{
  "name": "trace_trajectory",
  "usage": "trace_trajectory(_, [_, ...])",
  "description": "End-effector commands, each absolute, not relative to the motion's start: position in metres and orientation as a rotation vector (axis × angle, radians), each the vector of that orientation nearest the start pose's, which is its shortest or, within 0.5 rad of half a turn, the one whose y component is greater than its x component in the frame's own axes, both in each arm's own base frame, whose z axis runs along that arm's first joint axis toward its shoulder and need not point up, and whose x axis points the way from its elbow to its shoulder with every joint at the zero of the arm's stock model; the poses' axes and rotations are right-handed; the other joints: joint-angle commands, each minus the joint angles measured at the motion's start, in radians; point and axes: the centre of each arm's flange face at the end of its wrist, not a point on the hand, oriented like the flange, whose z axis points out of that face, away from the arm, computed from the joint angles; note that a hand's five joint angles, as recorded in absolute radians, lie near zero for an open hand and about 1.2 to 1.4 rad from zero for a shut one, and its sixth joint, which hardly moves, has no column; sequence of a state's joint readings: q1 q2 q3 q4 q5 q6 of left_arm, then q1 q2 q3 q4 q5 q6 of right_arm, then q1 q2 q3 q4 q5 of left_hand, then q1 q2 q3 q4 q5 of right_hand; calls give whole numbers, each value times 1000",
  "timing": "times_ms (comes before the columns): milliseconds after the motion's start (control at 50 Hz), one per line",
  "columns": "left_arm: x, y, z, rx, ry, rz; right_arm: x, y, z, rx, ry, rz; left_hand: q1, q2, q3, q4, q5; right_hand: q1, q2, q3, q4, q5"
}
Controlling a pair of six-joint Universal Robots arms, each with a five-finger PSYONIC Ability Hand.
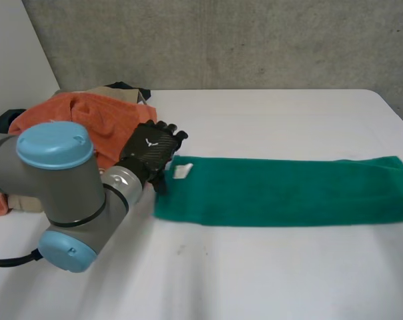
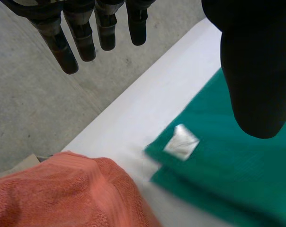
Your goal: Fold the laundry.
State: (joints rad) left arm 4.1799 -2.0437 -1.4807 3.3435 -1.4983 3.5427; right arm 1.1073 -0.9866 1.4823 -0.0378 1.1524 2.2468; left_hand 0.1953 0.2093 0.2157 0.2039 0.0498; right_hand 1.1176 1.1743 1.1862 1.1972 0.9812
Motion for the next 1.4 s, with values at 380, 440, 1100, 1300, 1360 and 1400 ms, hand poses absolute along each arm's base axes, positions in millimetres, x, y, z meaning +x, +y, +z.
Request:
trace_trajectory(380, [-284, -251, 213, 1048, 2272, -2141, 277, -301, 213, -1642, 1563, -2156, -17, -31, -37, -26, -46, 279, 222, 210, 199, 241])
trace_trajectory(440, [-284, -250, 211, 1040, 2283, -2139, 319, -263, 195, -1722, 1392, -2044, -17, -31, -37, -26, -46, 279, 222, 210, 199, 241])
trace_trajectory(1100, [-328, -234, 203, 1200, 2269, -2216, 179, -290, 140, -1412, 2347, -1653, -21, -35, -41, -29, -50, -629, -686, -697, -708, -667])
trace_trajectory(1300, [-325, -232, 204, 1191, 2268, -2214, 185, -315, 151, -1490, 2325, -1855, -21, -35, -41, -29, -50, 279, 222, 210, 199, 241])
trace_trajectory(1360, [-324, -230, 208, 1184, 2265, -2216, 210, -310, 161, -1468, 2220, -1934, -21, -35, -41, -29, -50, 279, 222, 210, 199, 241])
trace_trajectory(1400, [-320, -229, 217, 1165, 2246, -2240, 237, -300, 170, -1438, 2100, -1964, -21, -35, -41, -29, -50, 279, 222, 210, 199, 241])
